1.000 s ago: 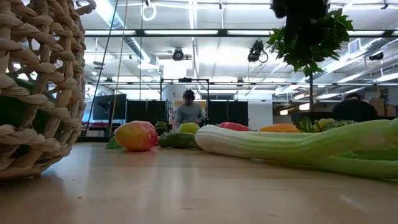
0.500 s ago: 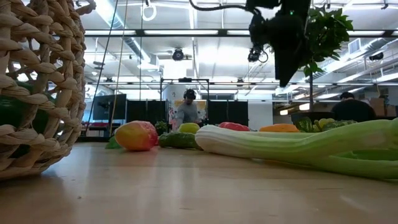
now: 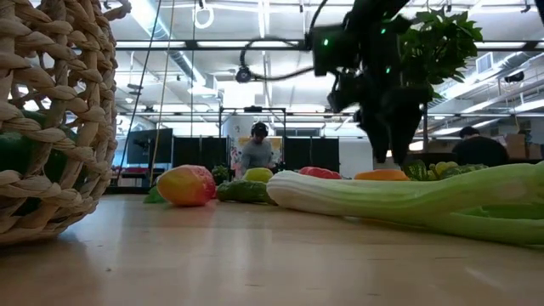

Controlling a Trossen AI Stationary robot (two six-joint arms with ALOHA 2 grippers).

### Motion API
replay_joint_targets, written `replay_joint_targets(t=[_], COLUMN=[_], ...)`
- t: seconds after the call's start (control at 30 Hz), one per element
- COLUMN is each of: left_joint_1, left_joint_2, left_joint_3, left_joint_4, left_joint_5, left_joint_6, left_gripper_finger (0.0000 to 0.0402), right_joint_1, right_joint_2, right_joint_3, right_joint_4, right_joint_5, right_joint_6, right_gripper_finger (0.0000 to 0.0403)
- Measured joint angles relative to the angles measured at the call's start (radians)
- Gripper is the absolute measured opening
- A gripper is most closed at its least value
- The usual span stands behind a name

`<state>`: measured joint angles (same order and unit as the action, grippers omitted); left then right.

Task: Build produce basket
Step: Put the right mango into the basket

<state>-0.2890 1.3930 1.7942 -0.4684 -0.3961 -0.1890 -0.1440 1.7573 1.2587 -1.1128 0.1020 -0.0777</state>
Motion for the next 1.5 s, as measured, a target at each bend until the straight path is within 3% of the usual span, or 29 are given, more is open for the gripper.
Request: replay_joint_targets(t=[0.33, 0.67, 0.77, 0.97, 1.1, 1.3, 1.5], left_joint_1=[0.0, -0.037, -0.042, -0.032, -0.028, -0.029, -0.017], left_joint_2=[0.0, 0.0, 0.0, 0.0, 0.0, 0.0, 0.001], left_joint_3=[0.0, 0.0, 0.0, -0.001, -0.001, -0.001, -0.001], left_joint_4=[-0.1, -0.157, -0.181, -0.195, -0.196, -0.187, -0.097], left_joint_5=[-0.082, -0.096, -0.116, -0.252, -0.255, -0.254, -0.253], left_joint_6=[-0.109, -0.285, -0.308, -0.432, -0.46, -0.506, -0.499], left_gripper_finger=[0.0355, 0.0355, 0.0355, 0.0355, 0.0355, 0.0355, 0.0355], right_joint_1=[-0.064, -0.061, -0.06, -0.059, -0.058, -0.051, -0.032], right_joint_2=[0.063, 0.134, 0.136, 0.136, 0.135, 0.076, -0.071], right_joint_3=[0.0, -0.002, -0.002, -0.002, -0.002, 0.007, 0.075], right_joint_4=[0.081, 0.08, 0.078, 0.088, 0.076, 0.004, 0.078], right_joint_5=[-0.1, -0.098, -0.101, -0.103, -0.098, -0.11, -0.225], right_joint_6=[-0.065, -0.163, -0.162, -0.162, -0.153, -0.134, 0.089], right_gripper_finger=[0.0347, 0.0343, 0.0317, 0.0229, 0.0222, 0.0222, 0.0229])
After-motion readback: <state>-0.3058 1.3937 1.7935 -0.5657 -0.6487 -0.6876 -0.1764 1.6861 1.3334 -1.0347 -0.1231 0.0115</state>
